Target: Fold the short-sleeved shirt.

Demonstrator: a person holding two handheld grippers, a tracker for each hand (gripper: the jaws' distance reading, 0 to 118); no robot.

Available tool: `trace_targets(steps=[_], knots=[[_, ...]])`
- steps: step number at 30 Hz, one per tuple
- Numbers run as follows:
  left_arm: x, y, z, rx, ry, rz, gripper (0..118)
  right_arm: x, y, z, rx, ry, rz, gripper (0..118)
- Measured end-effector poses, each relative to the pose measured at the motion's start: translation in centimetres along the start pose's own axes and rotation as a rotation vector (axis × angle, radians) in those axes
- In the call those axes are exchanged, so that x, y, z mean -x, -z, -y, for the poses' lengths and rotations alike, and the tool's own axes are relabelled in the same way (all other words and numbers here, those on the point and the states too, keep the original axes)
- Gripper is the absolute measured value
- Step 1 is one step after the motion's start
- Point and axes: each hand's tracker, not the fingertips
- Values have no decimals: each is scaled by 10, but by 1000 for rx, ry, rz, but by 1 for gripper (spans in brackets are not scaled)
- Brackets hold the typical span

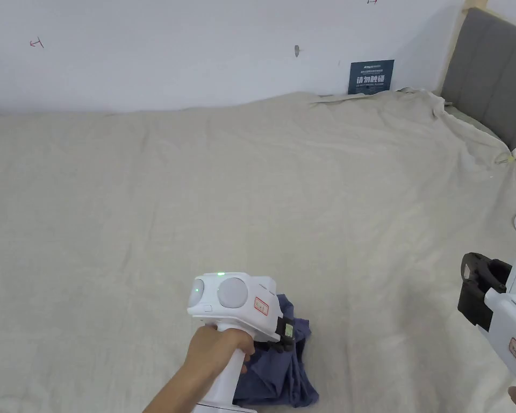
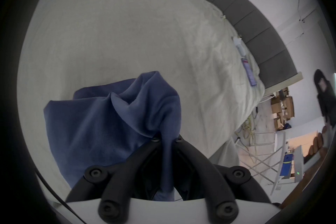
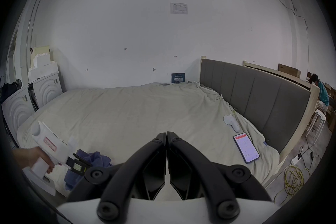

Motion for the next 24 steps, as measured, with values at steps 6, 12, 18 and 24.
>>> trace_targets(steps=[6, 12, 18, 24], knots=[[-13, 8, 3, -11, 15, -57, 34, -5, -5, -1, -2, 3, 18, 0], [-20, -24, 9, -73, 91, -65, 110, -5, -8, -3, -6, 2, 21, 0], [-4, -75, 19, -247, 108, -92, 110, 1, -11, -8, -18, 1, 15, 0], [29, -90, 42, -463, 79, -210, 95, 6, -14, -11, -30, -2, 5, 0]])
